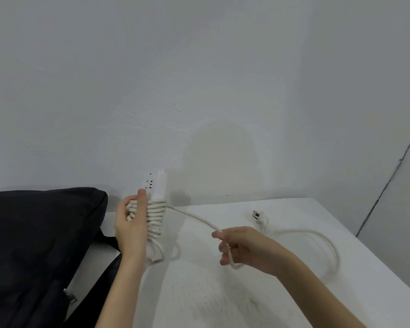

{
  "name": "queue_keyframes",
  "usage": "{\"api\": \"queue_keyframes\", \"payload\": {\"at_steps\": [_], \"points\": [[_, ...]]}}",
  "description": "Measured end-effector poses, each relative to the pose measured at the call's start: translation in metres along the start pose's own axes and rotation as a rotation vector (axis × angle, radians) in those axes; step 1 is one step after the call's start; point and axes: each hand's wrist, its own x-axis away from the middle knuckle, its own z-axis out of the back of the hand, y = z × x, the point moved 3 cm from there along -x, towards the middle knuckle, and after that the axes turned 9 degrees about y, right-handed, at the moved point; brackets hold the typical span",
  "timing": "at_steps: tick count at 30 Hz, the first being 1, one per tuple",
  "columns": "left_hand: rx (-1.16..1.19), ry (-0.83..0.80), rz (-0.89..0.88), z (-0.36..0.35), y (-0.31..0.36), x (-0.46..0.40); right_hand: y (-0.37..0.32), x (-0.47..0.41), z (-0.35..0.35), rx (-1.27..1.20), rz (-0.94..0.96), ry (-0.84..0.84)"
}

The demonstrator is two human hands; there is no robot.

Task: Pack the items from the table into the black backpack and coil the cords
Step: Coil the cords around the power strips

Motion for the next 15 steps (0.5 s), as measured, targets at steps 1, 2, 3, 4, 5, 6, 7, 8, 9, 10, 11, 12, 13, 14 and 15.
{"api": "queue_keyframes", "payload": {"at_steps": [1,2,3,4,5,6,7,8,9,10,11,12,13,14,15], "points": [[-0.034,0.03,-0.025,0.003,0.001,-0.002,-0.002,0.005,-0.003,0.042,0.056,0.058],[-0.078,0.053,-0.045,0.004,-0.001,-0.004,-0.004,0.008,-0.006,0.143,0.146,0.15],[-0.135,0.073,-0.067,0.005,-0.002,-0.005,-0.009,0.012,-0.01,0.297,0.277,0.258],[-0.214,0.084,-0.098,0.005,-0.006,-0.005,-0.015,0.015,-0.014,0.475,0.447,0.365],[-0.294,0.079,-0.139,0.004,-0.008,-0.003,-0.021,0.018,-0.019,0.632,0.633,0.464],[-0.36,0.056,-0.196,0.003,-0.01,-0.002,-0.026,0.021,-0.023,0.73,0.795,0.556],[-0.407,0.015,-0.259,0.001,-0.011,0.001,-0.031,0.023,-0.023,0.786,0.905,0.637],[-0.449,-0.032,-0.33,-0.002,-0.01,0.003,-0.036,0.025,-0.023,0.814,0.975,0.693],[-0.495,-0.082,-0.408,-0.005,-0.009,0.005,-0.041,0.027,-0.023,0.818,1.011,0.724],[-0.554,-0.135,-0.491,-0.009,-0.009,0.008,-0.045,0.027,-0.023,0.814,1.024,0.735],[-0.624,-0.19,-0.571,-0.013,-0.008,0.01,-0.049,0.028,-0.023,0.811,1.031,0.729],[-0.694,-0.239,-0.644,-0.017,-0.009,0.014,-0.052,0.029,-0.024,0.811,1.029,0.71],[-0.754,-0.277,-0.706,-0.021,-0.01,0.018,-0.054,0.029,-0.026,0.81,1.02,0.673],[-0.794,-0.299,-0.745,-0.024,-0.012,0.023,-0.056,0.03,-0.027,0.8,1.008,0.626],[-0.807,-0.308,-0.766,-0.027,-0.012,0.029,-0.057,0.03,-0.03,0.77,0.996,0.574]]}}
